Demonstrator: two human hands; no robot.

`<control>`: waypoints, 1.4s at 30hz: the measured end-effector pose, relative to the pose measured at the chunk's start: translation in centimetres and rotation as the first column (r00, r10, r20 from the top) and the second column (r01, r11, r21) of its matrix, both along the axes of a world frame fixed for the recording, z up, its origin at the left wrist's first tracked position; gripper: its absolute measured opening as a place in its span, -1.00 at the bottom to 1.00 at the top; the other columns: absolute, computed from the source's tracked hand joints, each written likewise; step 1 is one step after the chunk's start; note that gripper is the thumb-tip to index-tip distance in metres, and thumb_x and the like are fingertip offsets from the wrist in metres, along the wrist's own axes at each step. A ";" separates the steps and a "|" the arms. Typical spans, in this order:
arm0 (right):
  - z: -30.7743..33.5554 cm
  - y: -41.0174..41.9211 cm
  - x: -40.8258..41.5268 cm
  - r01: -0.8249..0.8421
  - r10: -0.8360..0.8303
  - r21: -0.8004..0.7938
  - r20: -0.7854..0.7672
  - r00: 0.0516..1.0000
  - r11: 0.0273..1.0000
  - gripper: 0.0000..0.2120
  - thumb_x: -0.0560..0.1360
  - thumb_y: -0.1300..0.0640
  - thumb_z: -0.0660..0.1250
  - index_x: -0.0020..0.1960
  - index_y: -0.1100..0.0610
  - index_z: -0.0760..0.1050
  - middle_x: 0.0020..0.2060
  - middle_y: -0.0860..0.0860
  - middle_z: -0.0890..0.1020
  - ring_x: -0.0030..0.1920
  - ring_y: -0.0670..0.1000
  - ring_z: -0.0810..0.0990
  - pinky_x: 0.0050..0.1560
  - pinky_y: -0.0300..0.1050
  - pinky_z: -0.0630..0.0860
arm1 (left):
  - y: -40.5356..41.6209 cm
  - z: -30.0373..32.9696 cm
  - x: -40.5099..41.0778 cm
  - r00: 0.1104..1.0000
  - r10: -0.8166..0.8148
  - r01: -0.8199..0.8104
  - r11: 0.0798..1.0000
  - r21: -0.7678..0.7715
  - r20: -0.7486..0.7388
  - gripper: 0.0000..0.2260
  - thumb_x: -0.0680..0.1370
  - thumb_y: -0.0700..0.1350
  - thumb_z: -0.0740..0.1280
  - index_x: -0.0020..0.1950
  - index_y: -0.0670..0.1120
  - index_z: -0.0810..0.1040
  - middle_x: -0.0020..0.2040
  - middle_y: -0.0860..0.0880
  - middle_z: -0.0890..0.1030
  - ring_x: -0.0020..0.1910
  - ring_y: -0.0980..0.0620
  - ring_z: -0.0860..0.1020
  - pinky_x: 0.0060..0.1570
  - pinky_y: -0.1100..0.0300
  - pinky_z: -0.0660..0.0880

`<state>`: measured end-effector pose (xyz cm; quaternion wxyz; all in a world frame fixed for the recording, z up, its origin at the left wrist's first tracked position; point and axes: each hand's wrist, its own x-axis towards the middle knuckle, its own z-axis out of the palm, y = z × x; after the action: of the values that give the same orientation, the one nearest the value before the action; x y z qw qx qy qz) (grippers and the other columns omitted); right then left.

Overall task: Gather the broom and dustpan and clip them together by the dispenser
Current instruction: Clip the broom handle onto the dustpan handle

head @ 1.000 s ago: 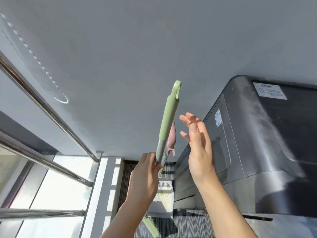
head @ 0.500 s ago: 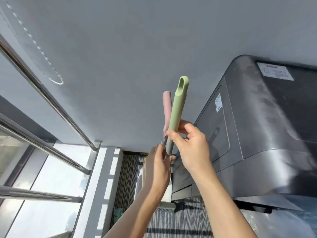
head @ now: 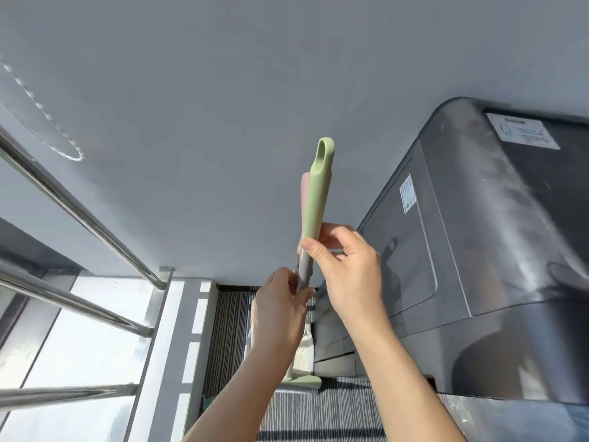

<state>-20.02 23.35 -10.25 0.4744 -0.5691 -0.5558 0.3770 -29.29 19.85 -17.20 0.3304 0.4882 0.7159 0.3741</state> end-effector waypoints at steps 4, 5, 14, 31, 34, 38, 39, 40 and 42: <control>0.3 0.0 -0.1 -0.018 0.014 0.078 0.055 0.998 0.997 -0.88 0.41 0.10 0.49 -0.11 -0.10 0.65 -0.24 -0.14 0.62 -0.22 -0.11 0.64 -0.14 -0.21 0.57 | -0.2 0.2 -0.6 0.999 0.018 -0.019 1.000 -0.003 -0.044 -0.79 0.42 -0.06 0.45 -0.27 0.03 0.41 -0.30 0.07 0.54 -0.35 0.14 0.46 -0.38 0.25 0.30; 0.3 0.0 -0.1 -0.013 0.007 0.085 0.065 0.998 0.996 -0.89 0.41 0.10 0.48 -0.08 -0.05 0.67 -0.24 -0.12 0.62 -0.21 -0.10 0.64 -0.14 -0.17 0.58 | -0.2 0.3 -0.7 0.998 0.016 -0.016 1.000 -0.003 -0.059 -0.78 0.42 -0.05 0.45 -0.27 0.04 0.40 -0.30 0.08 0.54 -0.35 0.16 0.46 -0.38 0.26 0.29; -0.4 0.1 1.3 0.009 -0.015 0.076 0.087 0.996 0.997 -0.86 0.46 0.10 0.43 0.00 -0.03 0.65 -0.13 -0.12 0.63 -0.11 -0.15 0.63 -0.14 -0.42 0.48 | 1.3 -0.4 -0.1 0.999 -0.049 0.049 0.998 -0.026 0.012 -0.80 0.40 -0.05 0.49 -0.23 -0.03 0.48 -0.28 0.06 0.58 -0.33 0.17 0.50 -0.39 0.32 0.33; -4.8 0.0 1.7 -0.180 0.175 -0.324 -0.043 0.984 0.929 -0.17 0.24 -0.17 0.49 0.45 -0.10 0.29 0.37 -0.17 0.45 0.38 -0.21 0.36 0.41 0.04 0.33 | 3.7 -2.4 -2.5 0.936 -0.293 0.326 0.930 -0.169 0.196 -0.51 0.28 0.15 0.36 0.20 0.35 0.40 -0.09 0.34 0.60 -0.08 0.17 0.60 -0.06 0.07 0.55; -6.2 0.0 1.6 -0.225 0.229 -0.422 -0.043 0.972 0.878 -0.11 0.16 -0.21 0.51 0.43 -0.12 0.30 0.38 -0.16 0.46 0.27 -0.31 0.45 0.33 -0.08 0.41 | 4.3 -2.1 -3.0 0.911 -0.355 0.394 0.900 -0.187 0.213 -0.64 0.26 0.06 0.25 0.00 0.37 0.45 -0.11 0.36 0.60 -0.13 0.15 0.64 -0.09 0.01 0.62; -7.2 0.1 1.1 -0.251 0.237 -0.425 -0.087 0.968 0.870 -0.19 0.13 -0.18 0.54 0.35 -0.19 0.38 0.33 -0.12 0.51 0.05 -0.31 0.61 0.17 -0.17 0.52 | 4.2 -2.3 -3.4 0.882 -0.401 0.444 0.883 -0.152 0.249 -0.56 0.27 0.00 0.31 0.09 0.37 0.46 0.00 0.37 0.60 -0.03 0.13 0.64 -0.02 -0.03 0.62; -7.4 0.1 1.1 -0.245 0.229 -0.427 -0.090 0.969 0.870 -0.20 0.12 -0.17 0.54 0.33 -0.21 0.39 0.31 -0.13 0.52 0.02 -0.26 0.64 0.17 -0.12 0.54 | 4.1 -2.3 -3.5 0.882 -0.401 0.443 0.885 -0.145 0.248 -0.57 0.27 0.00 0.31 0.09 0.37 0.45 -0.01 0.37 0.60 -0.03 0.15 0.64 -0.01 -0.02 0.62; -7.4 0.2 1.0 -0.240 0.224 -0.428 -0.090 0.971 0.871 -0.21 0.11 -0.16 0.54 0.31 -0.22 0.40 0.30 -0.14 0.53 -0.02 -0.23 0.66 0.13 -0.14 0.56 | 4.1 -2.4 -3.6 0.883 -0.398 0.439 0.888 -0.136 0.247 -0.57 0.27 0.02 0.31 0.09 0.37 0.45 0.00 0.37 0.60 -0.03 0.16 0.63 -0.01 -0.02 0.62; -7.3 0.4 0.8 -0.226 0.219 -0.428 -0.065 0.973 0.875 -0.20 0.09 -0.16 0.54 0.31 -0.22 0.40 0.27 -0.16 0.54 -0.01 -0.21 0.66 0.05 -0.27 0.52 | 4.0 -2.5 -3.7 0.884 -0.393 0.433 0.893 -0.126 0.254 -0.56 0.27 0.05 0.32 0.11 0.39 0.44 0.01 0.38 0.58 -0.02 0.16 0.63 -0.01 -0.01 0.62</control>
<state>-19.26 23.73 -17.58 0.2939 -0.5896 -0.5167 0.5468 -32.95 23.89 -19.70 0.5229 0.5533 0.5843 0.2812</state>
